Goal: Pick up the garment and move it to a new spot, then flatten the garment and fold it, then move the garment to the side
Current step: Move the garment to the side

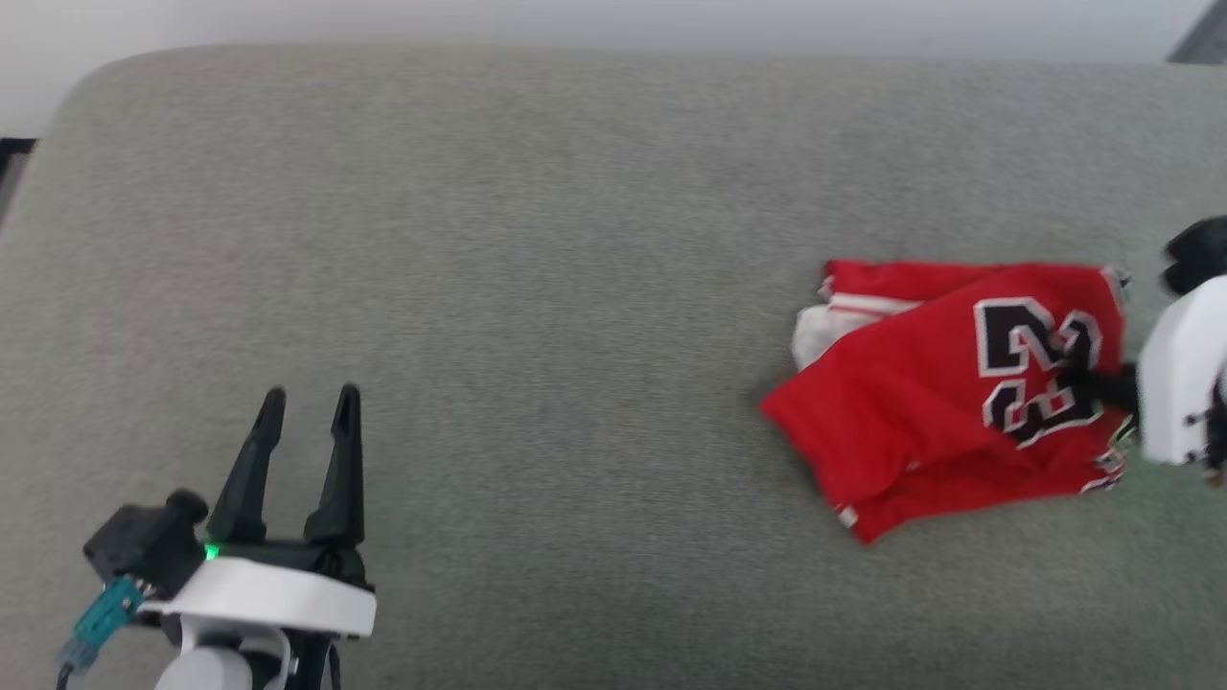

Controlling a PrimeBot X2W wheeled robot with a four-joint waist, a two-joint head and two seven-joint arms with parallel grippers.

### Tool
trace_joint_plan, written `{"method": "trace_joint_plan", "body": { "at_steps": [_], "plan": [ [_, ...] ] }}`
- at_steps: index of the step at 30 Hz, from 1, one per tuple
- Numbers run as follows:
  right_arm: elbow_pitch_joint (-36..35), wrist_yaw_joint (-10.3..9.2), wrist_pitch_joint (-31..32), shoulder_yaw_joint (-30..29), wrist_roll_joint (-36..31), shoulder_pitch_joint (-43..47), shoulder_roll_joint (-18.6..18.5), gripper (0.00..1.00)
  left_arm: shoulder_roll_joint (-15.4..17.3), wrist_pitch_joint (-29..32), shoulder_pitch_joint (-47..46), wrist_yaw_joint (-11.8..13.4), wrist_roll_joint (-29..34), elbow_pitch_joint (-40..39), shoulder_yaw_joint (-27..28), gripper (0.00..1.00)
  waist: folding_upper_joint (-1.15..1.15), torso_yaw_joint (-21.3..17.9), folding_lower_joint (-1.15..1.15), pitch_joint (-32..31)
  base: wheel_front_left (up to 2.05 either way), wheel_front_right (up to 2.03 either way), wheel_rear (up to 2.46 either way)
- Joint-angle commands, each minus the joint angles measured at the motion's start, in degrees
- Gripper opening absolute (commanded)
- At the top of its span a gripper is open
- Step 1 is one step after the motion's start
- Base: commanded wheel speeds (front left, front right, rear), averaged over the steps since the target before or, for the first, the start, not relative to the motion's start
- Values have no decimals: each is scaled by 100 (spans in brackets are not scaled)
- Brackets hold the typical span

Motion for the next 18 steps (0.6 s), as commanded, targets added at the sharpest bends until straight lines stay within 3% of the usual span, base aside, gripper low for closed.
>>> {"method": "trace_joint_plan", "body": {
  "at_steps": [1,11,18],
  "plan": [
    [-10,-4,-45,-21,-37,-72,-53,0,31,-27,-96,-20,24,-15,-17,100,0,-115,0,54,0,0,0],
    [102,-4,-344,-245,-605,-481,-532,0,194,-27,-887,-20,46,-9,-659,100,0,-771,0,379,0,0,0],
    [389,-4,-694,-352,-1041,-902,-640,0,307,-27,-1447,-20,26,48,-1115,100,0,-1240,0,688,0,0,0]
  ]
}}
